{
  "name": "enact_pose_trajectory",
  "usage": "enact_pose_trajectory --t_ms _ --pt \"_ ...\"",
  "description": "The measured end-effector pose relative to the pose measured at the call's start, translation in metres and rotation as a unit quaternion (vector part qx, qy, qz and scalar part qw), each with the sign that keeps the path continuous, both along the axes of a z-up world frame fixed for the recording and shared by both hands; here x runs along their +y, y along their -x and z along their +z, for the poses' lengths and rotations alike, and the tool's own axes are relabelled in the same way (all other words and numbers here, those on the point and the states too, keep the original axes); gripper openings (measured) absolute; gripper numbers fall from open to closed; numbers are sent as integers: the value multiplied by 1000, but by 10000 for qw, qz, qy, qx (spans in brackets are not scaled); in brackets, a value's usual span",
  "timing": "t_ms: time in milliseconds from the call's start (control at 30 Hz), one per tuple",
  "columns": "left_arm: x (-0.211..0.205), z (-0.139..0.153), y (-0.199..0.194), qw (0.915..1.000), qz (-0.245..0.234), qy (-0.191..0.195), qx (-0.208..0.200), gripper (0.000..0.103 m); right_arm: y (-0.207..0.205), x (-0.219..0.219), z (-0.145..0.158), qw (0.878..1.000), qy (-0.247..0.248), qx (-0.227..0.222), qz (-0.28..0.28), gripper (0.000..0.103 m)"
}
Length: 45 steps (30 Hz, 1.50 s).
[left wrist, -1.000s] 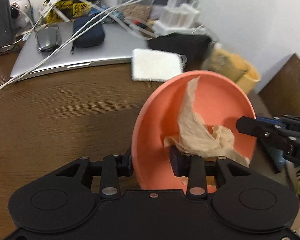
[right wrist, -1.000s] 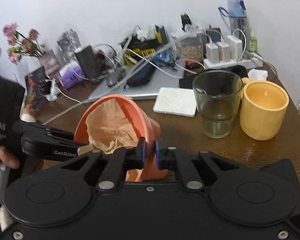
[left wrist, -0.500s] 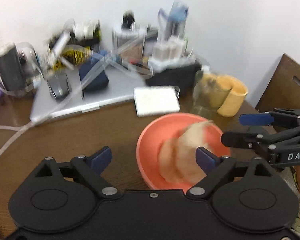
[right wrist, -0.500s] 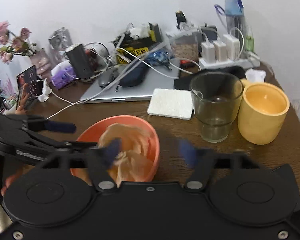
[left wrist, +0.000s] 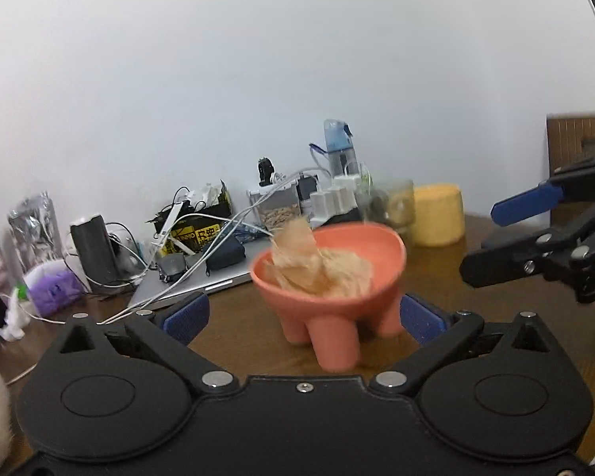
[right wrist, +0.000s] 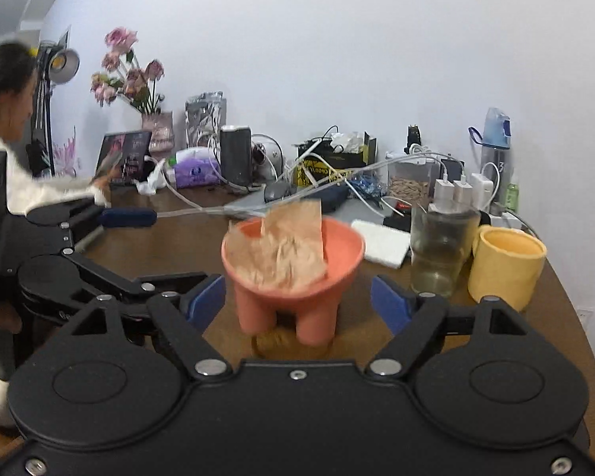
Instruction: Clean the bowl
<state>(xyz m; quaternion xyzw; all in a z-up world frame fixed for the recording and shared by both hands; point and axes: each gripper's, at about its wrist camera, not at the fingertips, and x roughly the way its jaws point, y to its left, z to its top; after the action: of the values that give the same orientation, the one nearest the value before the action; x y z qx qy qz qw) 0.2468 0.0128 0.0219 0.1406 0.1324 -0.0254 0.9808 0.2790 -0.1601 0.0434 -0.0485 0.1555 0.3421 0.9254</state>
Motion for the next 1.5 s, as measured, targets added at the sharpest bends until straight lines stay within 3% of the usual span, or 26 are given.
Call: enact_pose_trajectory --t_ms 100,200,267,367,433,567,633,733,800,900,1033,1500 --pt "-5 -7 -12 9993 41 -51 374 103 -3 1 -21 9996 25 284 -83 87" --pt "0 -4 -33 9960 224 357 787 103 -13 3 -28 9981 1 473 -401 87" --pt "4 -3 -33 9941 334 605 835 103 -14 0 -27 9978 -155 417 -488 87" --pt "1 -7 -10 9956 440 628 548 102 -8 -1 -27 9970 -260 248 -686 87" --pt "1 -8 21 9959 562 703 84 103 3 -3 -30 9960 -321 134 -823 88" --pt "5 -9 94 9883 699 1258 -507 103 43 -14 -40 9919 -587 -14 -1127 94" --pt "1 -10 127 9877 562 1333 -602 103 87 -24 -48 9882 -763 -246 -1305 98" --pt "-7 -7 167 9898 378 1221 -632 103 130 -32 -47 9926 -498 -616 -918 101" --pt "-11 -9 190 9906 320 1139 -683 103 179 -38 -41 9893 -351 -1147 -824 102" --pt "-11 -9 207 9889 394 1213 -760 103 211 -44 -39 9837 -584 -1545 -714 102" --pt "-6 -5 204 9855 836 1321 -655 103 208 -40 -41 9883 -677 -1243 -573 102" --pt "-12 -11 210 9903 774 1105 -346 103 201 -36 -46 9914 -652 -534 -999 102"
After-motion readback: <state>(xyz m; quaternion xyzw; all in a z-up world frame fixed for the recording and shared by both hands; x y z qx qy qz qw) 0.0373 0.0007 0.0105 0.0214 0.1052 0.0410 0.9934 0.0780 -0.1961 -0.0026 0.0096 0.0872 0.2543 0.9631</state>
